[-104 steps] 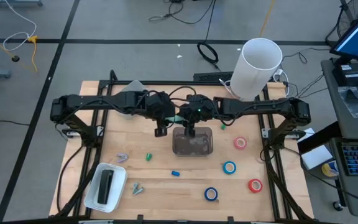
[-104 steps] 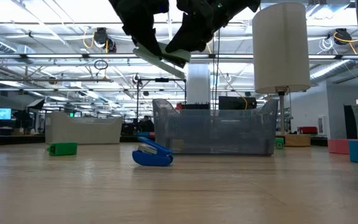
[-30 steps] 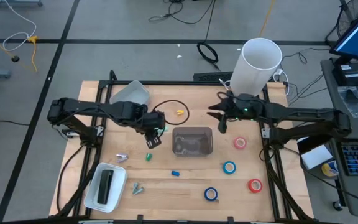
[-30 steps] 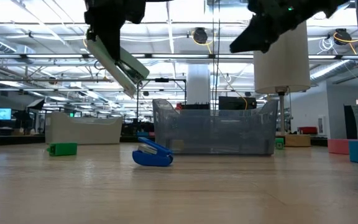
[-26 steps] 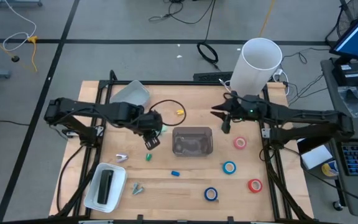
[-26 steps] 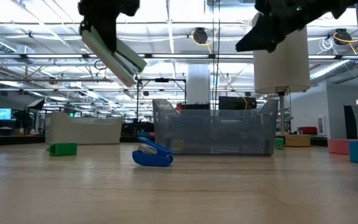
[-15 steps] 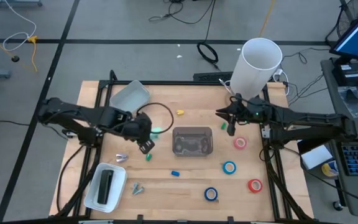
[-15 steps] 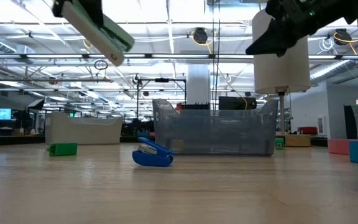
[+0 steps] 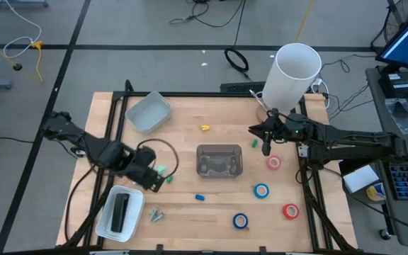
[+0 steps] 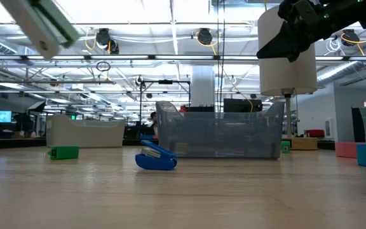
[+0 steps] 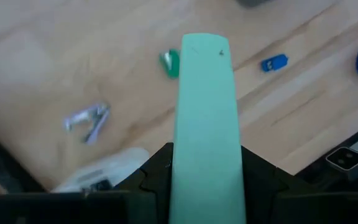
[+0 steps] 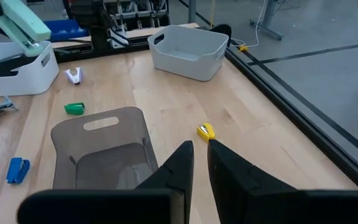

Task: Pick and place Stapler, Stapler remover, tape
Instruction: Put the large light green stapler into the white bin

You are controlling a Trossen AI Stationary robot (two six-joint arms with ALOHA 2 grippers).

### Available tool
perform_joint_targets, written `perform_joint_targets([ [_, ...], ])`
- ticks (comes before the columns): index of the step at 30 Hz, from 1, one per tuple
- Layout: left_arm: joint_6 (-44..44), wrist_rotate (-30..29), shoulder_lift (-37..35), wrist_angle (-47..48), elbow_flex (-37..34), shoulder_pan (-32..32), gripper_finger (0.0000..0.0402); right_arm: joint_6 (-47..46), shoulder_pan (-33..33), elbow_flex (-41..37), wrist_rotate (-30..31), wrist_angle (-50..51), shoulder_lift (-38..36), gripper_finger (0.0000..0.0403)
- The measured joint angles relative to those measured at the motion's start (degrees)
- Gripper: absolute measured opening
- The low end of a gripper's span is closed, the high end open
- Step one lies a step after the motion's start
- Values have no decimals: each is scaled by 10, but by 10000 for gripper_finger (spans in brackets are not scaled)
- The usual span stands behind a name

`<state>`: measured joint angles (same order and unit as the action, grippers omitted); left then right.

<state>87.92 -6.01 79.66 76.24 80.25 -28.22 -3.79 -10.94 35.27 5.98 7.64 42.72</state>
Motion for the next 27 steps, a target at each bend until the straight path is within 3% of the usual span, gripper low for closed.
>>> perform_joint_targets([
  [8, 224, -104, 4, 29, 0, -142, 126, 6, 0, 0, 0, 0, 0, 39],
  [17, 380, -102, 59, 76, 0, -258, 126, 6, 0, 0, 0, 1, 0, 38],
  [24, 509, -74, 90, 72, 0, -339, 126, -13, 0, 0, 0, 1, 0, 38],
  [27, 524, -47, 99, 68, 0, -360, 126, -17, 0, 0, 0, 1, 0, 38],
])
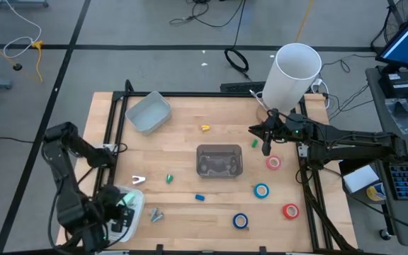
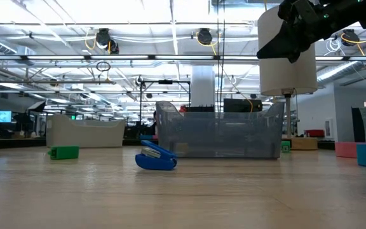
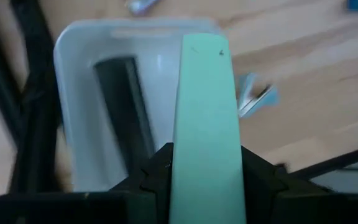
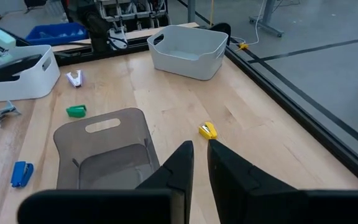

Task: Pick and place Stapler, Stapler remover, tape
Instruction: Put the large light green stapler into the white bin

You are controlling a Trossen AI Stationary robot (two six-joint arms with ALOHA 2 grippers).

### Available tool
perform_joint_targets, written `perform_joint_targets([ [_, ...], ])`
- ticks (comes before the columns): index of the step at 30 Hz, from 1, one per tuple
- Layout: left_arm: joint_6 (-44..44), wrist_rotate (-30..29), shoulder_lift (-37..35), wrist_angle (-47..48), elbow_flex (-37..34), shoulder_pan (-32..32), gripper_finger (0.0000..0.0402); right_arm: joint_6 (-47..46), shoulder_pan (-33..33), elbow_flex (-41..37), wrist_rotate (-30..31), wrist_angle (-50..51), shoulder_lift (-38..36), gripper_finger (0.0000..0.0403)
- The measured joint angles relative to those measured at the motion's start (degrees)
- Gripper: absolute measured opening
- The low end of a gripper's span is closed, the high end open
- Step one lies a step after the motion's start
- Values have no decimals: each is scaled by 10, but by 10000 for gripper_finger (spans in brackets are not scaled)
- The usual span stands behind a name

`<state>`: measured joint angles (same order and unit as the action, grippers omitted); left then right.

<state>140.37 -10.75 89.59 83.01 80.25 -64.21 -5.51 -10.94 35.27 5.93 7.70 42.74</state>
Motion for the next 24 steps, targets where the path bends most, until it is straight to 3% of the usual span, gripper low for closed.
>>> perform_joint_targets([
  [24, -3, -2, 108, 23, 0, 16, 126, -1, 0, 0, 0, 1, 0, 38],
])
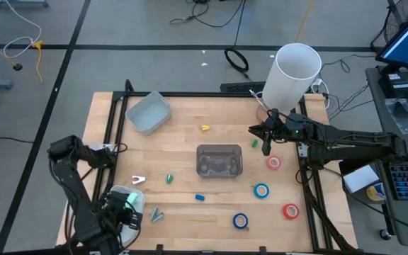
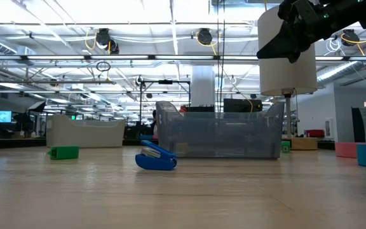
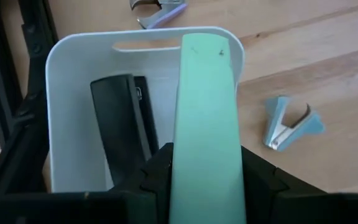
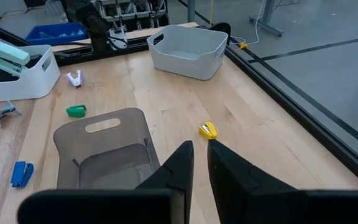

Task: Pick and place Stapler, Stapler remover, tape
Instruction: Put the large light green stapler into the white bin, then put the pink tape into the grey bin

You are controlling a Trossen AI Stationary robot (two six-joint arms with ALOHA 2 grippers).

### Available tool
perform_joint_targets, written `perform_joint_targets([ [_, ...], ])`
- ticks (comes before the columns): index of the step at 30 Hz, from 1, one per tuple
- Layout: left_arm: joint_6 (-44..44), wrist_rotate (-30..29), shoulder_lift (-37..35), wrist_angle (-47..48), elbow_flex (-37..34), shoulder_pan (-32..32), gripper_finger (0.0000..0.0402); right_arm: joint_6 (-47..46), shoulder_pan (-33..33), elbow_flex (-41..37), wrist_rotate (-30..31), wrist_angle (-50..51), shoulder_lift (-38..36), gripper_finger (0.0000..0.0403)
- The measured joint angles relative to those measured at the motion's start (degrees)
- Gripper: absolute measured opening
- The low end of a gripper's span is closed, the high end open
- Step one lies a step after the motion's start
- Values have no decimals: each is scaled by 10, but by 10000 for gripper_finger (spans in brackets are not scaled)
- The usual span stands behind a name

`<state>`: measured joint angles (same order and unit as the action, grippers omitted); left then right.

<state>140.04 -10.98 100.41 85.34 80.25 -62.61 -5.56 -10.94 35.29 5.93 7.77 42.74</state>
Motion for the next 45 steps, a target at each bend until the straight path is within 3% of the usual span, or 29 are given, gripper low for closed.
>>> perform_joint_targets([
  [18, 1, 5, 61, -8, 0, 6, 126, 0, 0, 0, 0, 0, 0, 38],
  [27, 3, 35, 73, -14, 0, 7, 127, 0, 0, 0, 0, 0, 0, 38],
  [36, 2, 35, 73, -14, 0, 8, 173, 0, 0, 0, 0, 0, 0, 38],
  [45, 2, 18, 66, -14, 0, 9, 159, 0, 0, 0, 0, 0, 0, 38],
])
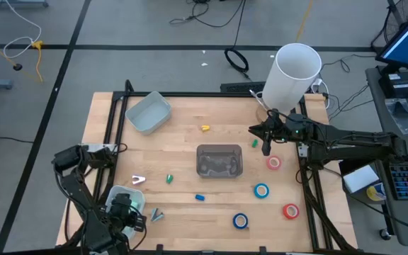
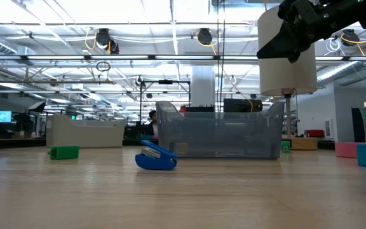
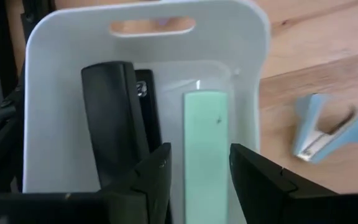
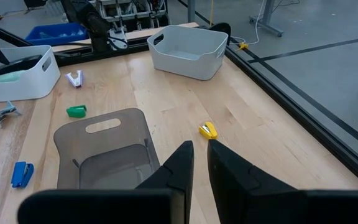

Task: Pick and place Stapler, Stapler remover, tape
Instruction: Put the pink tape into the grey bin

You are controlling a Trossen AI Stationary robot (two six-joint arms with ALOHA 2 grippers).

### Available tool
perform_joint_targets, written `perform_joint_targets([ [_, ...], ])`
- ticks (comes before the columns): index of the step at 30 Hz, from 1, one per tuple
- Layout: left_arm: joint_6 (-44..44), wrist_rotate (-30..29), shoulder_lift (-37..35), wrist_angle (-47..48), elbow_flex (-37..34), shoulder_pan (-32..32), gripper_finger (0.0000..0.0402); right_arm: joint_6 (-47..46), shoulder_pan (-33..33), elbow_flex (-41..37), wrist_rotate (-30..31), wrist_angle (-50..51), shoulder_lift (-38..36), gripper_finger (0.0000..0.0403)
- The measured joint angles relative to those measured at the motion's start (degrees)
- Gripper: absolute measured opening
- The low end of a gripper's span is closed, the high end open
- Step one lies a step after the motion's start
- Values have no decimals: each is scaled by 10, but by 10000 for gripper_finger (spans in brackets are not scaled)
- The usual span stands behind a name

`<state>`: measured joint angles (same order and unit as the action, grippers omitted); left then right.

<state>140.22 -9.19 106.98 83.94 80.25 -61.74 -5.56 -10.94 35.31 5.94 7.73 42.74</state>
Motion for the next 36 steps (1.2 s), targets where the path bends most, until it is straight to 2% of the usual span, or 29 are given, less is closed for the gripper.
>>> perform_joint_targets([
  [8, -14, -60, -57, 49, 0, 17, 140, 0, 0, 0, 0, 0, 0, 39],
  [15, -99, -170, -121, 61, 0, 43, 135, 3, 0, 0, 0, 1, 0, 39],
  [24, -192, -312, -152, 60, 0, 98, 135, 2, 0, 0, 0, 7, -9, 39],
  [30, -277, -368, -179, 37, 0, 146, 135, -27, 2, 0, -2, 21, -33, 39],
  [36, -399, -380, -205, -6, 0, 193, 135, -38, 13, 0, -2, 49, -65, 39],
])
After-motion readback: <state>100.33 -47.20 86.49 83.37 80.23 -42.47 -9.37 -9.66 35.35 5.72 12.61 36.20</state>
